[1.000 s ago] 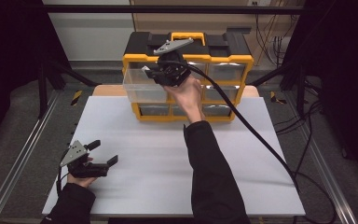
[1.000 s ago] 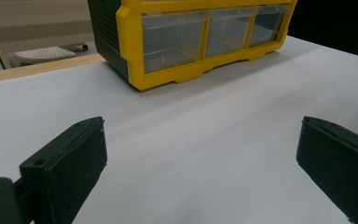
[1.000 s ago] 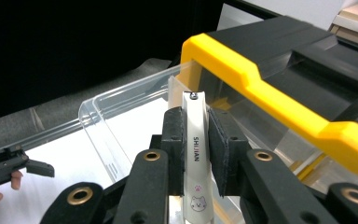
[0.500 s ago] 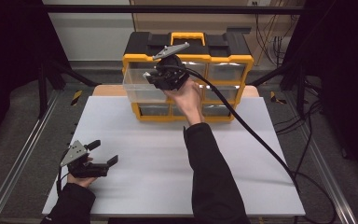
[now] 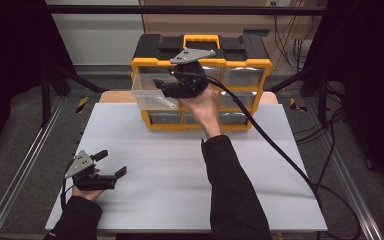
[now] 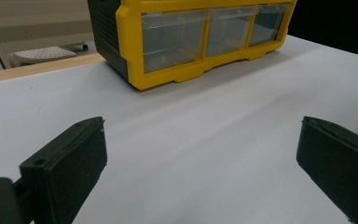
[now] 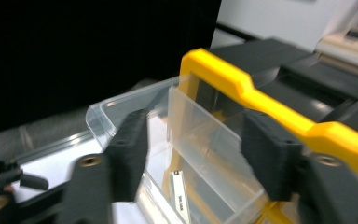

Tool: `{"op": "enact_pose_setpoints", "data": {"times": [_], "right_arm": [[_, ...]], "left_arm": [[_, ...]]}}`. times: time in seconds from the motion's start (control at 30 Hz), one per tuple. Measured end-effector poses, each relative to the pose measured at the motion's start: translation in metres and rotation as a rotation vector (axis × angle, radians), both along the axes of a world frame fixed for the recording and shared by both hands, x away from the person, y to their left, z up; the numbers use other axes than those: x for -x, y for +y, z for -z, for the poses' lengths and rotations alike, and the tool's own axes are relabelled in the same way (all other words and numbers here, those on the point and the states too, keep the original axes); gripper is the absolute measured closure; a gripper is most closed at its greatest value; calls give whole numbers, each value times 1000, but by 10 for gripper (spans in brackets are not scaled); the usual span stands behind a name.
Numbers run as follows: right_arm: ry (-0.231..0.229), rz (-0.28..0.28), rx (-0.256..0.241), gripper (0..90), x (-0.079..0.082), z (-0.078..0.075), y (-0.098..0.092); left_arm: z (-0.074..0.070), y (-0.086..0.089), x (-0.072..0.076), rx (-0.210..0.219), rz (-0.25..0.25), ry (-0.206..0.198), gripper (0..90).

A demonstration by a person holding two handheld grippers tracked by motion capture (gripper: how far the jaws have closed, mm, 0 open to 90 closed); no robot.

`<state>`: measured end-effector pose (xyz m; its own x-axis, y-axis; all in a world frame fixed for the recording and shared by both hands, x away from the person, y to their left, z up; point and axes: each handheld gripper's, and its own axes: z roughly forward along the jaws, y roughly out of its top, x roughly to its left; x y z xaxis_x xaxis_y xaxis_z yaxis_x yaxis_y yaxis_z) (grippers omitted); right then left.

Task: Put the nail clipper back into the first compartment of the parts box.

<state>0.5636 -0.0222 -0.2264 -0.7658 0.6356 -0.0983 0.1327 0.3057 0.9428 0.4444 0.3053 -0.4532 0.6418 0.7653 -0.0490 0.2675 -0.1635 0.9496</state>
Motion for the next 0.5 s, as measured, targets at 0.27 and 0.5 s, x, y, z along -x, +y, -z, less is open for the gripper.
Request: {"op": "enact_pose_setpoints", "data": {"times": [0.27,0.5], "right_arm": [[-45,33,-100,158,22,5,-20],[-52,67,-115,32,41,25,-46]], "left_arm": [[0,0,0,-2,0,0,18],[0,0,0,-3,2,0,18]]}}
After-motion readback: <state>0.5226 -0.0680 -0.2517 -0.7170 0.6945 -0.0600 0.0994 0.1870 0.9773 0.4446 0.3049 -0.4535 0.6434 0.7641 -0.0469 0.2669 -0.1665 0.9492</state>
